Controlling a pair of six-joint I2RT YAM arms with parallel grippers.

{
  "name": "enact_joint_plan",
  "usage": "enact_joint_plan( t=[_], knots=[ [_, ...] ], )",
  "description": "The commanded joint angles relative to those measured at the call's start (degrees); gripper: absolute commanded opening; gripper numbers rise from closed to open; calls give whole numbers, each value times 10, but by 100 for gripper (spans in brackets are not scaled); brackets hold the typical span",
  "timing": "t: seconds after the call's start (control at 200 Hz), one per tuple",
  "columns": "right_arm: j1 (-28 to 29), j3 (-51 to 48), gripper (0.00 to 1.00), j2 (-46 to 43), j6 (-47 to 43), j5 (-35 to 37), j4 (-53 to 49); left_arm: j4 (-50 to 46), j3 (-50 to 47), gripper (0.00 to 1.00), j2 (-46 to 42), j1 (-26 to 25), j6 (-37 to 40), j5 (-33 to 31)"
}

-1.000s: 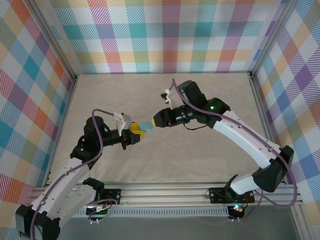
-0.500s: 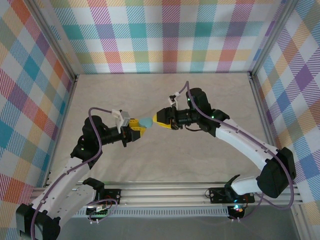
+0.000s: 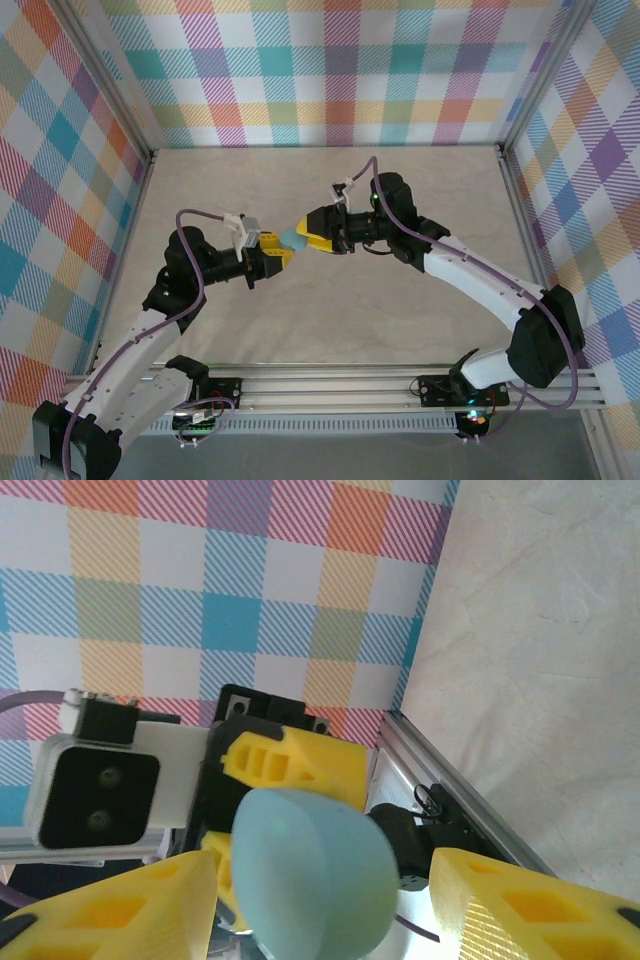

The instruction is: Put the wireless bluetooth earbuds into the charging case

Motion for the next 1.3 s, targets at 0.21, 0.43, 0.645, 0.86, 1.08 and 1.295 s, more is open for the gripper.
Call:
enact_joint_plan(
  t=[0.21, 0.43, 0.645, 0.86, 1.08, 1.295],
  knots=[
    [7, 2, 41, 37, 61, -68, 88, 50, 26, 15, 18, -7, -7, 14],
    [13, 6, 39, 55, 91, -103, 139, 55, 22, 15, 25, -9, -7, 7],
    [15, 5, 43, 62, 101, -114, 159, 56, 21, 15, 29, -9, -10, 3],
    [14, 4, 50, 65, 113, -118, 177, 62, 19, 15, 29, -9, -13, -1],
    [14, -5, 27, 65, 114, -105, 178, 60, 15, 15, 27, -9, -13, -7],
    [2, -18, 20, 58, 112, -83, 178, 29, 12, 54, 11, -9, -1, -24]
  ],
)
